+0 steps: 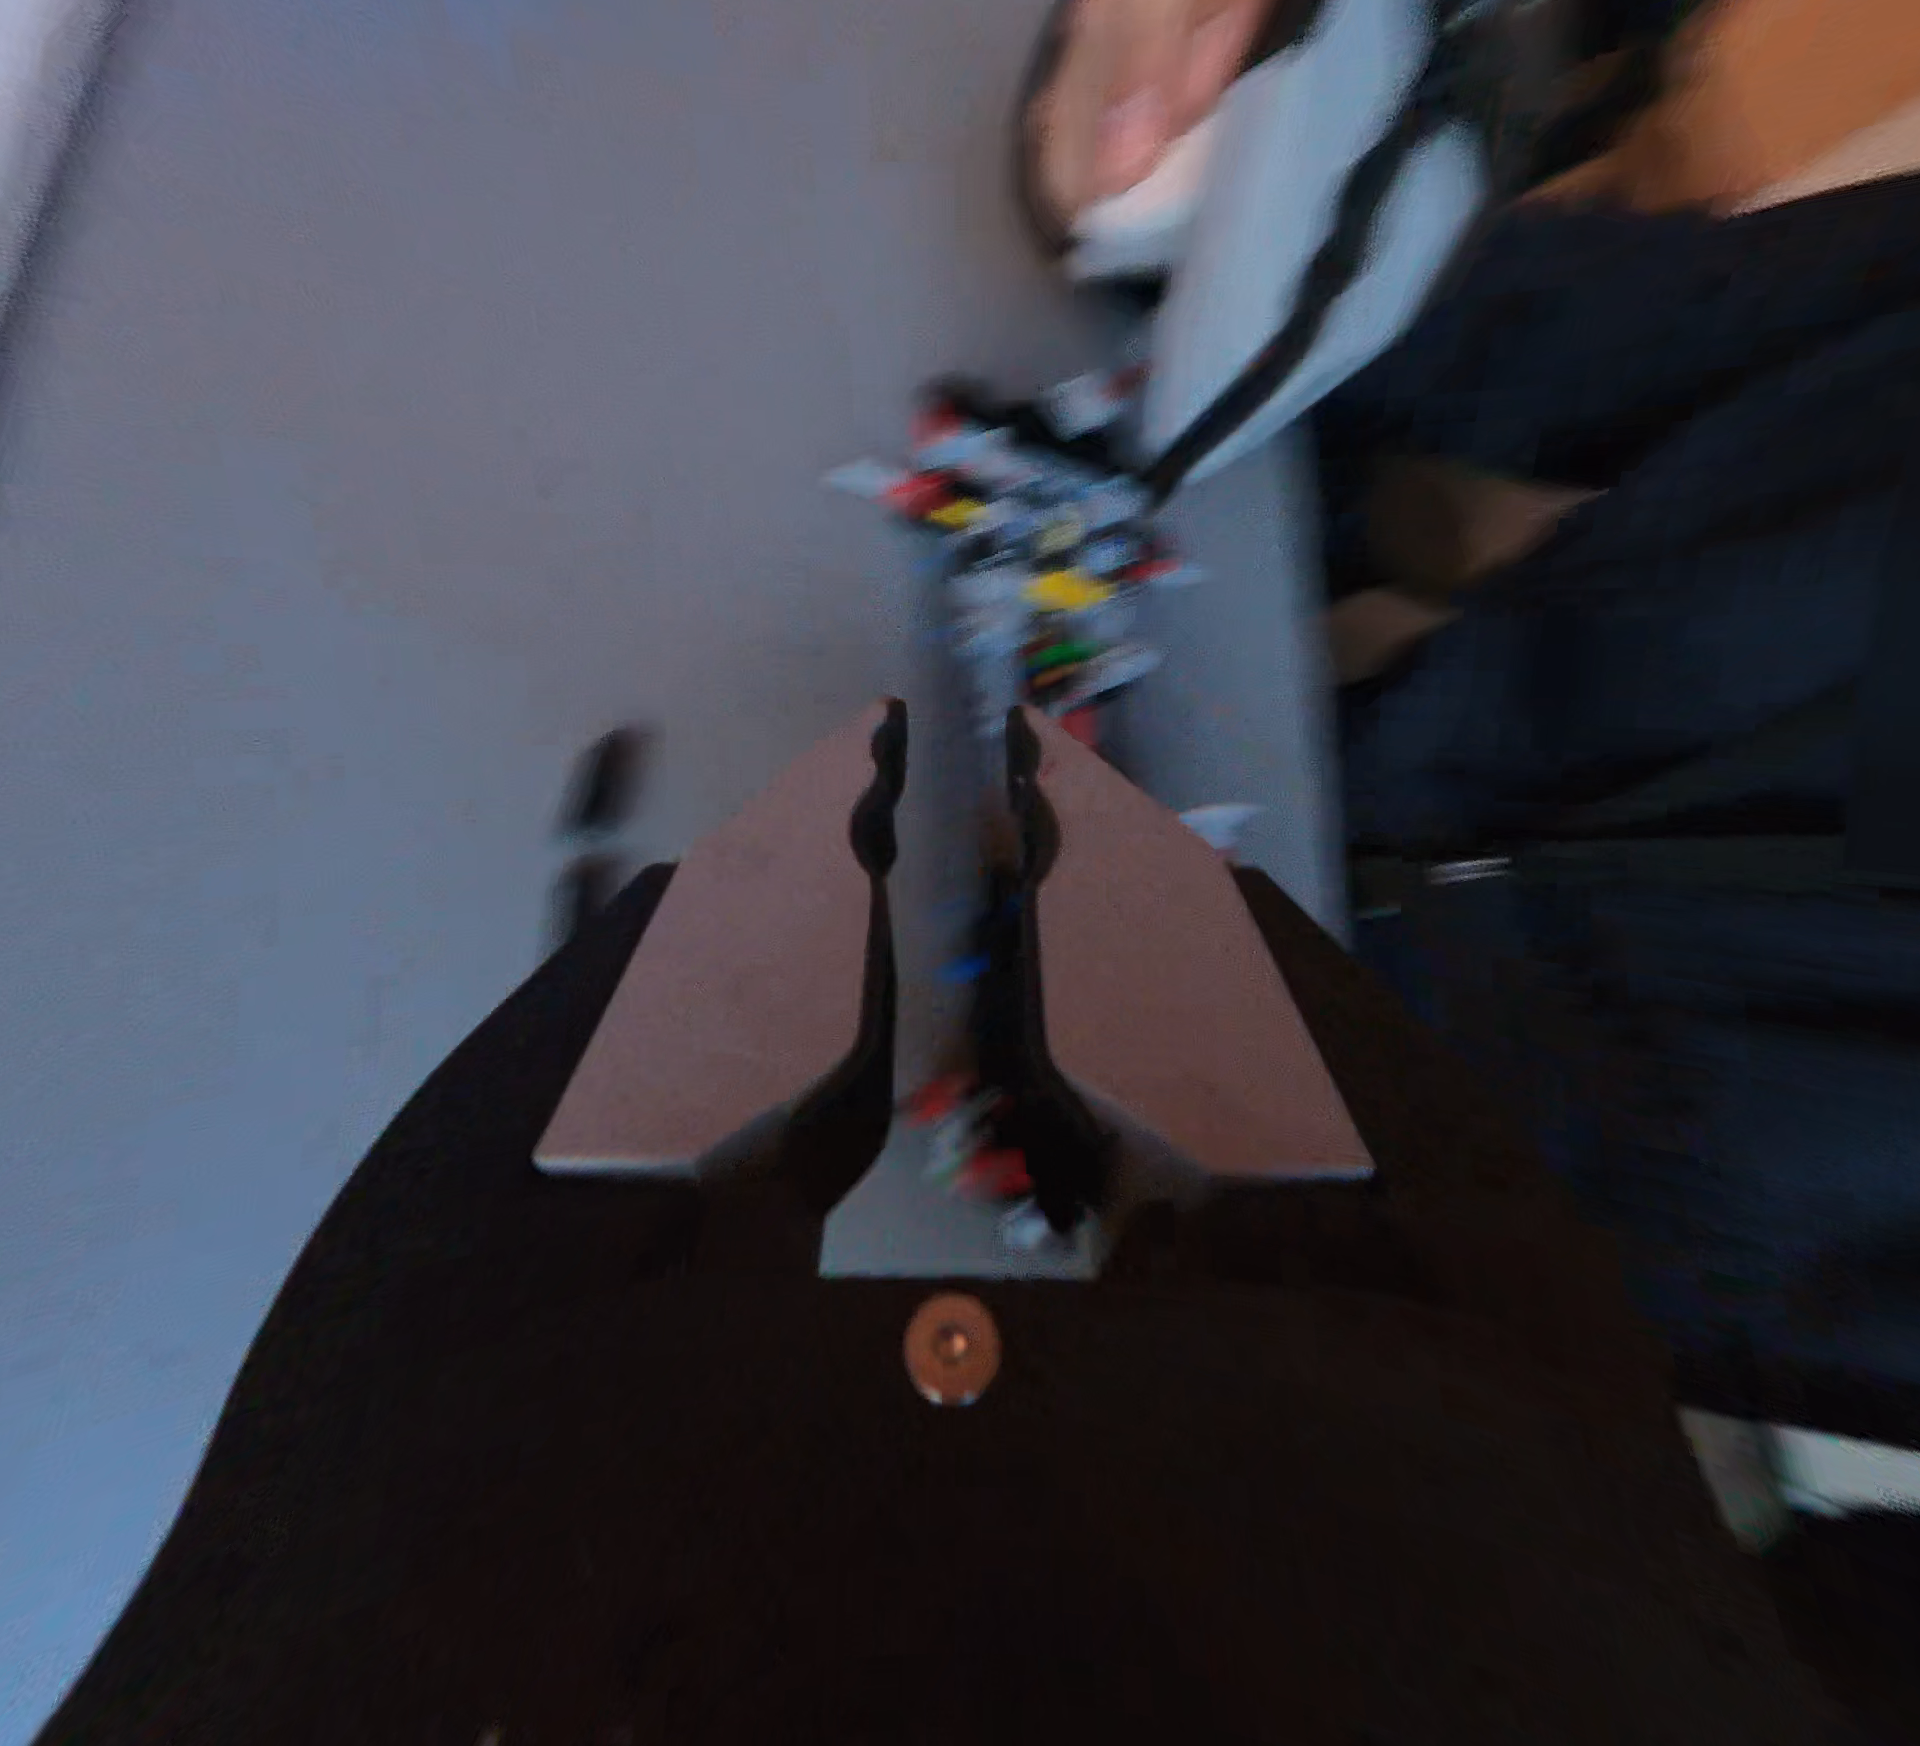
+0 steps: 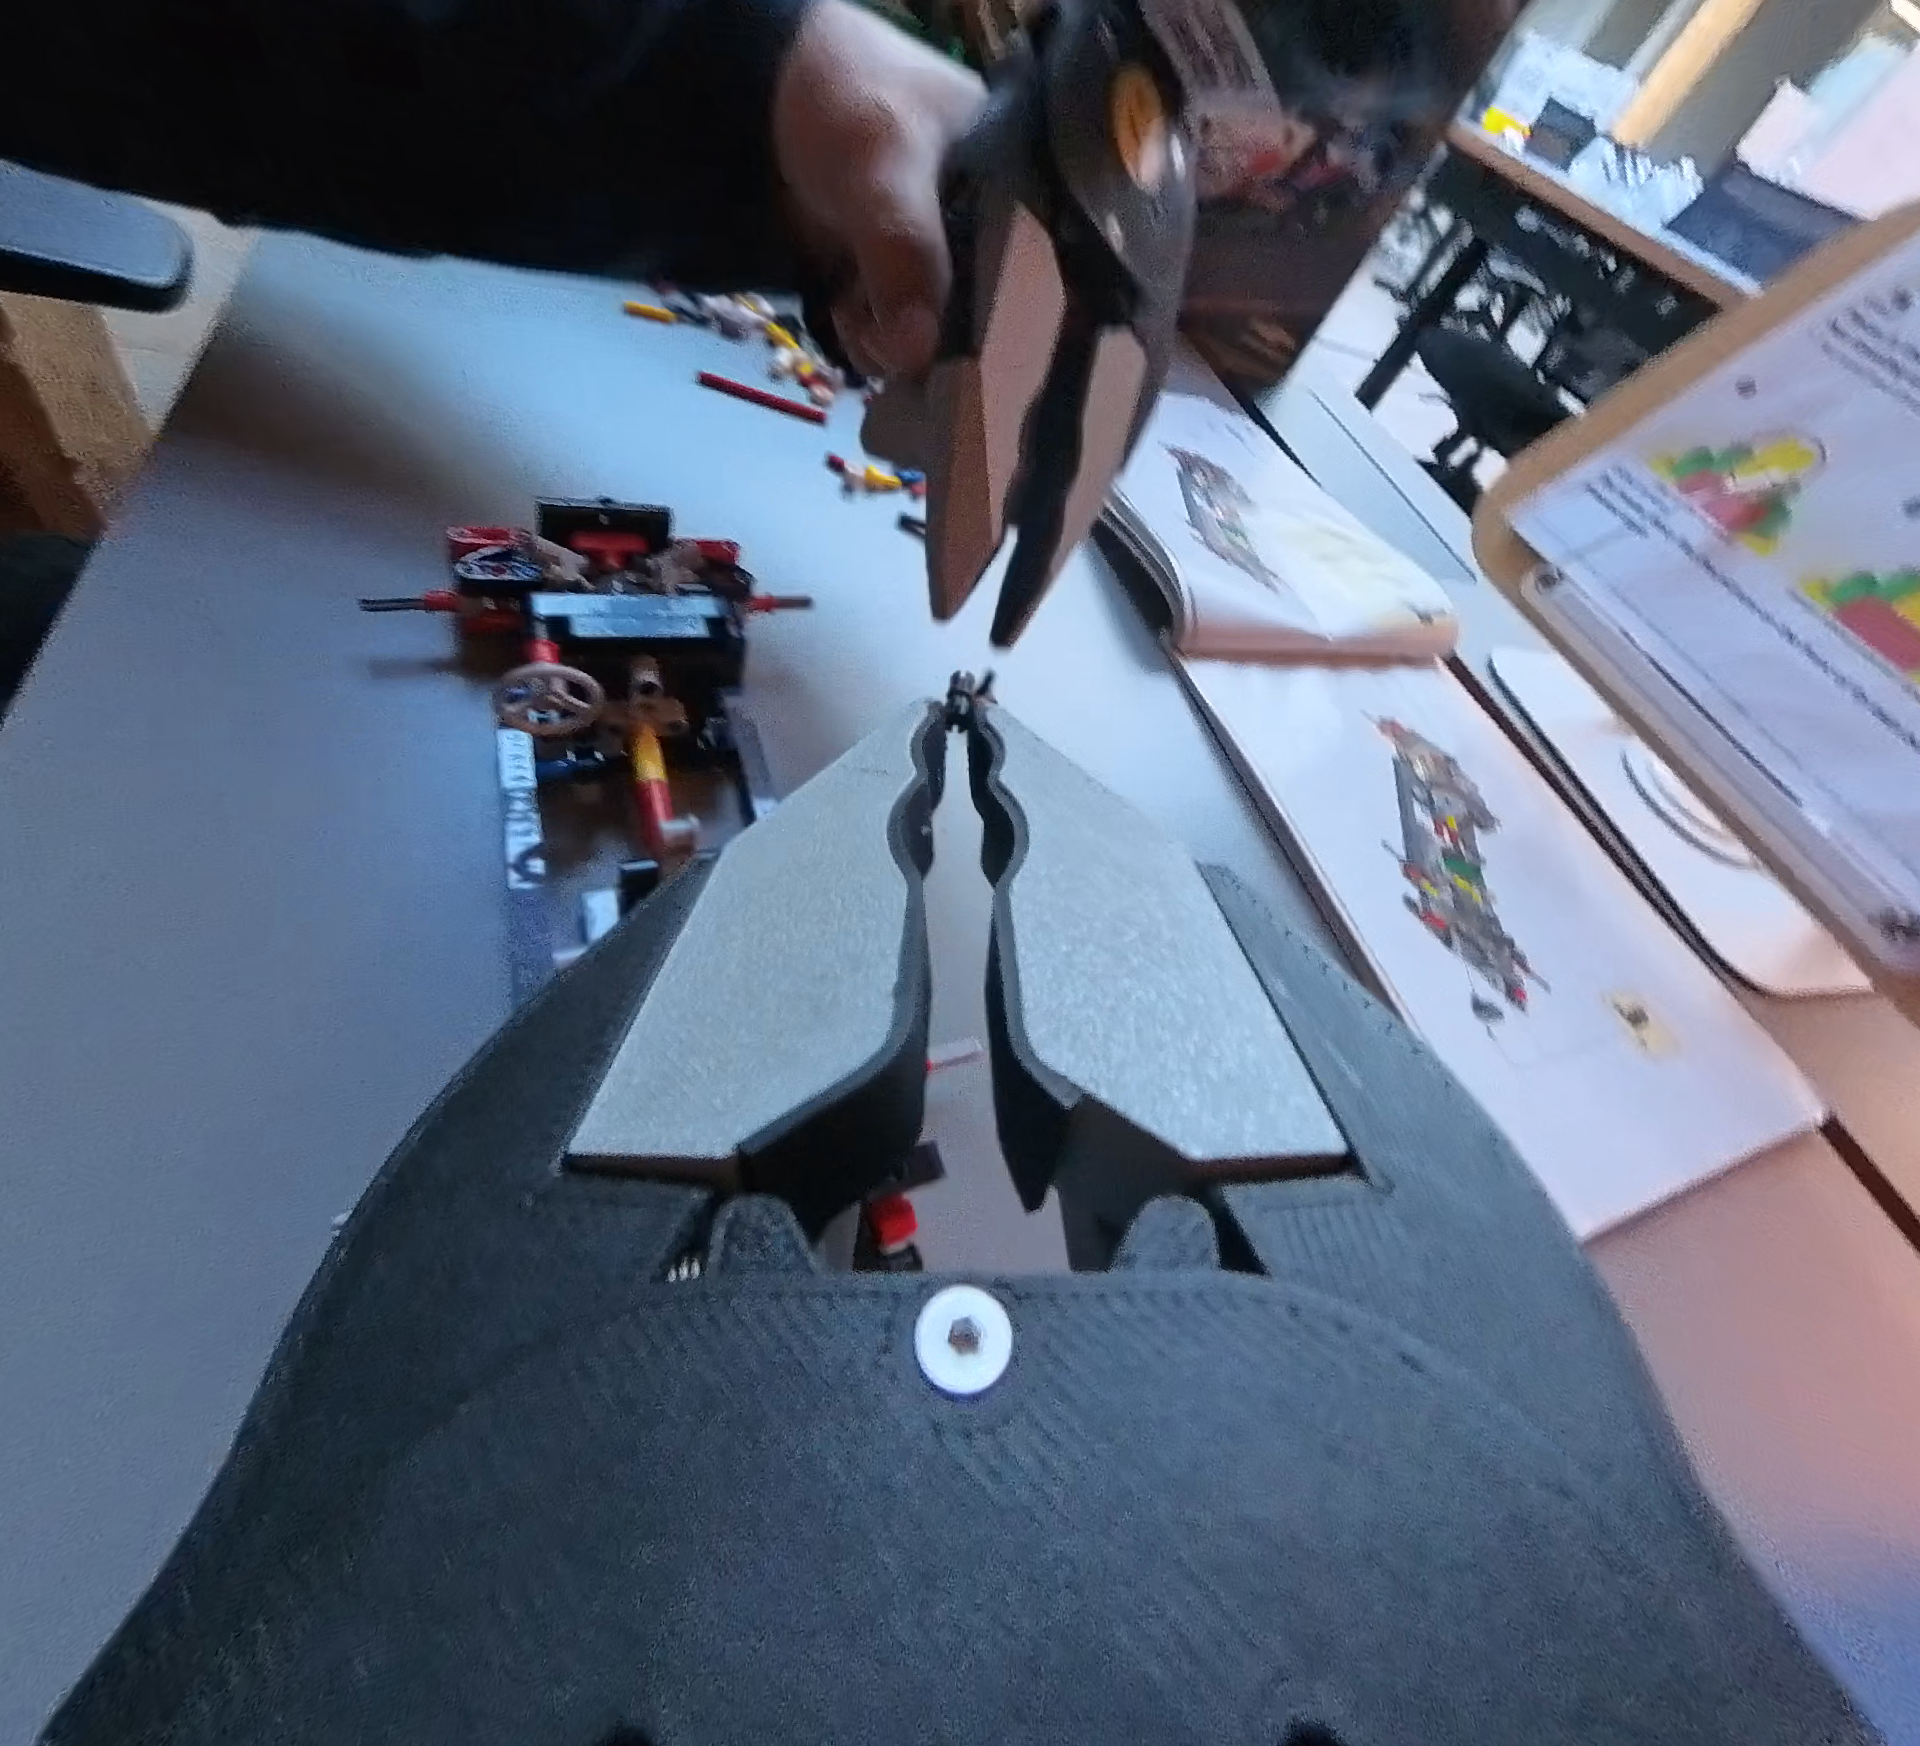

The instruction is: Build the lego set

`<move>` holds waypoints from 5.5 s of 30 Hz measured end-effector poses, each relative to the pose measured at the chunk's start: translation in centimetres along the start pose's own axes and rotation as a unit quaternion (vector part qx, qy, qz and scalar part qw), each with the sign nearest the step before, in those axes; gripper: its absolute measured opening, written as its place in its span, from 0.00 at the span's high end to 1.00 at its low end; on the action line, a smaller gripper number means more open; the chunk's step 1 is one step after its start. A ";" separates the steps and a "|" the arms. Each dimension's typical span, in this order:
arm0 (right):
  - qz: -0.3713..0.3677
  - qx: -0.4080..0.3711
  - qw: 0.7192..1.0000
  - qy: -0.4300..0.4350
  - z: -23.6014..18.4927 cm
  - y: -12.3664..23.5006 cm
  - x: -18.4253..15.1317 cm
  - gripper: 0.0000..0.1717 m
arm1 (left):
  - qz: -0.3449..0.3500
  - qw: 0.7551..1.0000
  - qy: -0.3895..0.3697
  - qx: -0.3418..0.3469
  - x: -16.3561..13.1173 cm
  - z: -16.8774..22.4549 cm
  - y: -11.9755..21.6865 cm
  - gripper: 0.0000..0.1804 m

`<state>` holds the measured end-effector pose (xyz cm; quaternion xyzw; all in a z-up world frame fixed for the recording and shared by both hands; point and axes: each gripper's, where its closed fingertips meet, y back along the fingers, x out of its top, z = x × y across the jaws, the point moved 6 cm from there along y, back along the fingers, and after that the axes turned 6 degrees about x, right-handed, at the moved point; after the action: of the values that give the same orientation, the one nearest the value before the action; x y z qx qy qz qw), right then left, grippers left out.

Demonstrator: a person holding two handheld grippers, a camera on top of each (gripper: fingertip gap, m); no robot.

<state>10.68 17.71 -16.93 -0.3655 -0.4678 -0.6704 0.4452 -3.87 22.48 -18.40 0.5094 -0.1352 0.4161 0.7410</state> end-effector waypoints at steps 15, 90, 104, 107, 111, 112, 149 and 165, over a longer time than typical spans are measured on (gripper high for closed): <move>-0.042 -0.017 0.997 -0.057 1.9 0.4 -2.2 0.99 | -0.219 0.941 -0.122 0.226 -2.0 -5.6 -1.8 0.85; -0.058 -0.013 0.993 -0.099 2.8 1.4 -3.1 0.99 | -0.261 0.939 -0.072 0.214 -0.1 -4.4 -4.8 0.92; -0.060 -0.008 0.993 -0.098 2.7 1.5 -3.0 0.99 | -0.255 0.936 -0.096 0.222 1.5 -4.4 -3.8 0.82; -0.064 -0.005 0.993 -0.097 2.6 1.3 -3.1 0.99 | -0.274 0.928 -0.107 0.229 0.9 -4.4 -4.9 0.84; -0.067 -0.007 0.993 -0.096 2.6 1.4 -3.2 0.99 | -0.280 0.920 -0.131 0.240 0.9 -4.9 -5.5 0.96; -0.066 -0.007 0.993 -0.097 2.6 1.4 -3.2 0.99 | -0.283 0.919 -0.140 0.235 1.0 -4.9 -5.6 0.96; -0.066 0.078 0.988 -0.117 1.6 1.2 -3.4 0.99 | -0.076 0.936 -0.298 0.172 4.1 3.5 -7.1 0.97; 0.056 0.059 0.977 -0.195 3.4 2.5 -1.9 0.99 | 0.055 0.819 -0.397 0.412 5.1 5.7 -5.8 0.99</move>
<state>13.86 21.00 -16.87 -0.4877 -0.5630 -0.5313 0.4036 4.92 19.23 -16.43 0.8796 -0.2615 0.2349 0.3205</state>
